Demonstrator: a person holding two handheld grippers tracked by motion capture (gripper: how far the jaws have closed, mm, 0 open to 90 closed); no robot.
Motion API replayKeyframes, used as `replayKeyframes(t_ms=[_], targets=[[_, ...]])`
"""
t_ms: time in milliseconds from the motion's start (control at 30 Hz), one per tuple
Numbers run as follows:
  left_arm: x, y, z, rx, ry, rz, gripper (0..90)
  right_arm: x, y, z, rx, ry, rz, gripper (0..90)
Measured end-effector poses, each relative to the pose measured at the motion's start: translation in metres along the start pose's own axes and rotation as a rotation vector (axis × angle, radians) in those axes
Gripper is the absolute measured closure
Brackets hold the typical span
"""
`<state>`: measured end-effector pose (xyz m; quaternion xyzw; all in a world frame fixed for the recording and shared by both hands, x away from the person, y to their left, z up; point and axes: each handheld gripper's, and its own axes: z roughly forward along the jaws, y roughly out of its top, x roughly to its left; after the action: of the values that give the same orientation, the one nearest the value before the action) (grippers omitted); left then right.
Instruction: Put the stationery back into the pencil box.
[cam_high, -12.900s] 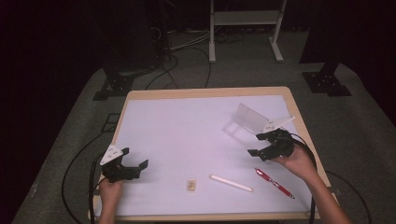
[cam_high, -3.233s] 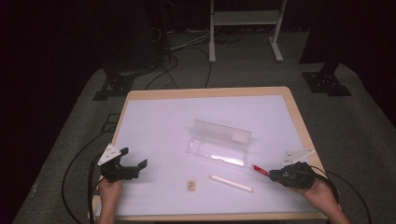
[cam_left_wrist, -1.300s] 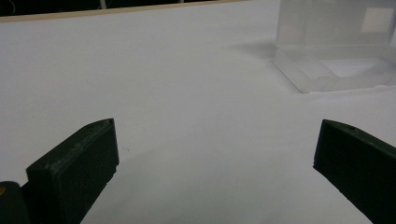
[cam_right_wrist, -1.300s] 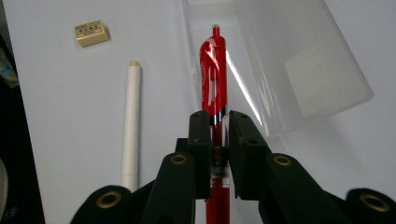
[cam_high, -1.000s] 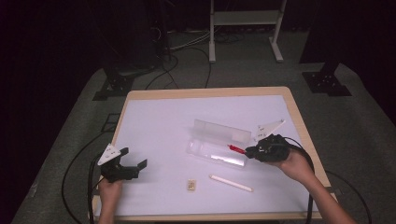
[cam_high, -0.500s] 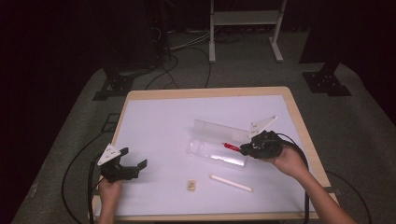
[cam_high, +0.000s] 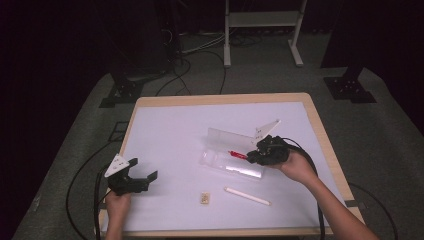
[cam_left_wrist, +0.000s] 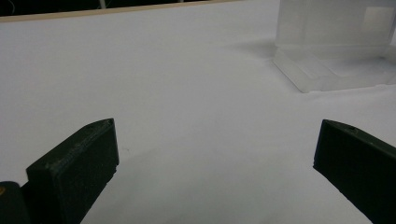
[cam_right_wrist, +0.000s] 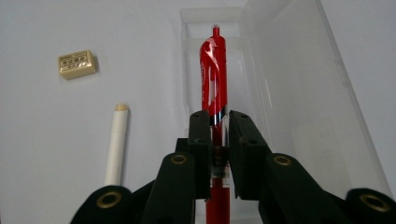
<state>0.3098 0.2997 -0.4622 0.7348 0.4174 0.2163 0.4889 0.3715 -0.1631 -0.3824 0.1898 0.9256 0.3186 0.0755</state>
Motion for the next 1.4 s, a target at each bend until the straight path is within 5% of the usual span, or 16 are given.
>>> replayKeyframes(t_ms=[600,1400], targets=[[0.000,0.000,0.000,0.002,0.000,0.005,0.0,-0.007,0.023,0.020,0.026,0.022,-0.025,79.1],[0.001,0.000,0.000,-0.003,-0.004,-0.001,0.0,-0.016,0.021,0.045,0.072,0.032,-0.020,79.1]])
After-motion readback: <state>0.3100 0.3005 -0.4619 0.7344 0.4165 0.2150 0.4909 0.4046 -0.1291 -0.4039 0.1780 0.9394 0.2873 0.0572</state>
